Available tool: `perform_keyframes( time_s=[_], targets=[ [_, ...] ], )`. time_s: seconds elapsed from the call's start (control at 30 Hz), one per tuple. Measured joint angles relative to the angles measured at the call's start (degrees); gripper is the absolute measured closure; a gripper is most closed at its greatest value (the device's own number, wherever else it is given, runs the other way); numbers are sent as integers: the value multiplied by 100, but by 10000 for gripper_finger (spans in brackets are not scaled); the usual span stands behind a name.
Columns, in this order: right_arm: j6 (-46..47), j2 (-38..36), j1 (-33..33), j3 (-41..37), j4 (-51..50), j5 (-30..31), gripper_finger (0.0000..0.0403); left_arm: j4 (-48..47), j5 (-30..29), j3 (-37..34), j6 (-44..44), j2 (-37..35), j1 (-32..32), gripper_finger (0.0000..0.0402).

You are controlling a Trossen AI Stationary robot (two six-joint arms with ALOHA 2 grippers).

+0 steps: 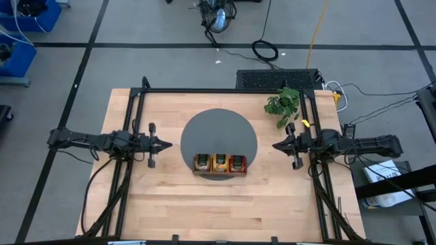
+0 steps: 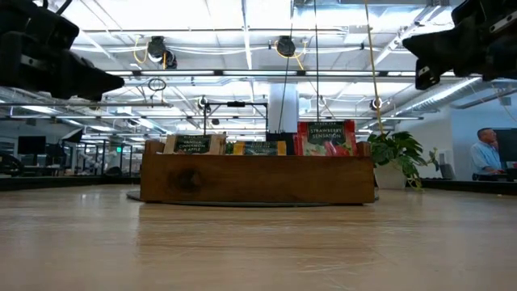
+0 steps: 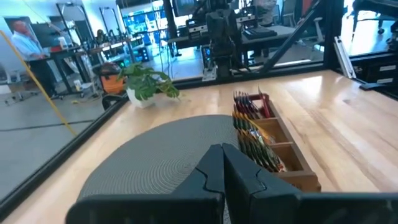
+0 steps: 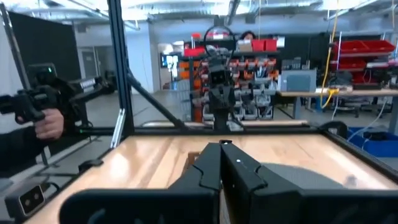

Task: Pick & Place Tea
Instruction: Return to Home Position

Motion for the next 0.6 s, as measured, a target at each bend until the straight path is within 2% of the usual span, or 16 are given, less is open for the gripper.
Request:
perform_keyframes(
  time_s=[0.3,0.47,0.6],
  targets=[
    [62,-757,0,-3,-553,64,403,-37,-4,0,204,-209,-83,401],
    [-20,-1083,2,-3,-1298,527,403,-63,-4,0,154,-204,-83,401],
    [-20,-1155,0,-3,-1392,583,403,-66,-4,0,136,-207,-83,401]
  ],
)
